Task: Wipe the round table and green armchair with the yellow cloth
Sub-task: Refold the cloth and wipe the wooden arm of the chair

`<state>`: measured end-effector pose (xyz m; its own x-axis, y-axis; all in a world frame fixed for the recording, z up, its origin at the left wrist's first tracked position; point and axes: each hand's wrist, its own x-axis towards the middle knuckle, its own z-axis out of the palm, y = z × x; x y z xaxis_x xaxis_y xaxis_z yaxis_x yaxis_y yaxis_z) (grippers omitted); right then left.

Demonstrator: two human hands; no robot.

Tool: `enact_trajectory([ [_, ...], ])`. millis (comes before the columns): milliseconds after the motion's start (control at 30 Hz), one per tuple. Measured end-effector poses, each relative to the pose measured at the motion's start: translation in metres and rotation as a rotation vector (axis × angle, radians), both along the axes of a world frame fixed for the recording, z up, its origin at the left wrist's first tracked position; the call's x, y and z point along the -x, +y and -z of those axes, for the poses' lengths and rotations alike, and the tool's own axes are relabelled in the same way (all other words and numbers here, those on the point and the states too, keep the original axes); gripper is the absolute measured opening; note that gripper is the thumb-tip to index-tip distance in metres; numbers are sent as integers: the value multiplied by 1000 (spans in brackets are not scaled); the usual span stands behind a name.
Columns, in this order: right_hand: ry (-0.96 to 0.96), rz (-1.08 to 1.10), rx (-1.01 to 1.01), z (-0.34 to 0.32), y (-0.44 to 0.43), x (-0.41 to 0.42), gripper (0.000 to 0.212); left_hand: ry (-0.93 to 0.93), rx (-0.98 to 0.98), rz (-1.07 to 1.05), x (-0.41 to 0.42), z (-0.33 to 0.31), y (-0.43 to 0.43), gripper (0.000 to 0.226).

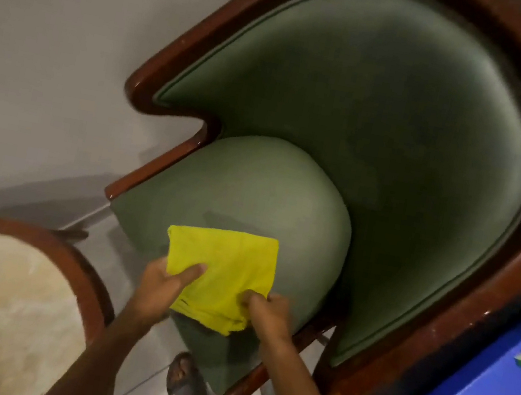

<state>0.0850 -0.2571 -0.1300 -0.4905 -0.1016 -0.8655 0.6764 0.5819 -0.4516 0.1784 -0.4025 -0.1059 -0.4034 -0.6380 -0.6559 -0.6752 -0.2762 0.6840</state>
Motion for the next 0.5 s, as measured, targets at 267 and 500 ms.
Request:
enact_trajectory([
  [267, 647, 154, 246, -155, 45, 104, 30, 296, 79, 290, 142, -131, -18, 53],
  [500, 1187, 372, -46, -235, 151, 202, 62, 703, 48, 515, 298, -173, 88, 46],
])
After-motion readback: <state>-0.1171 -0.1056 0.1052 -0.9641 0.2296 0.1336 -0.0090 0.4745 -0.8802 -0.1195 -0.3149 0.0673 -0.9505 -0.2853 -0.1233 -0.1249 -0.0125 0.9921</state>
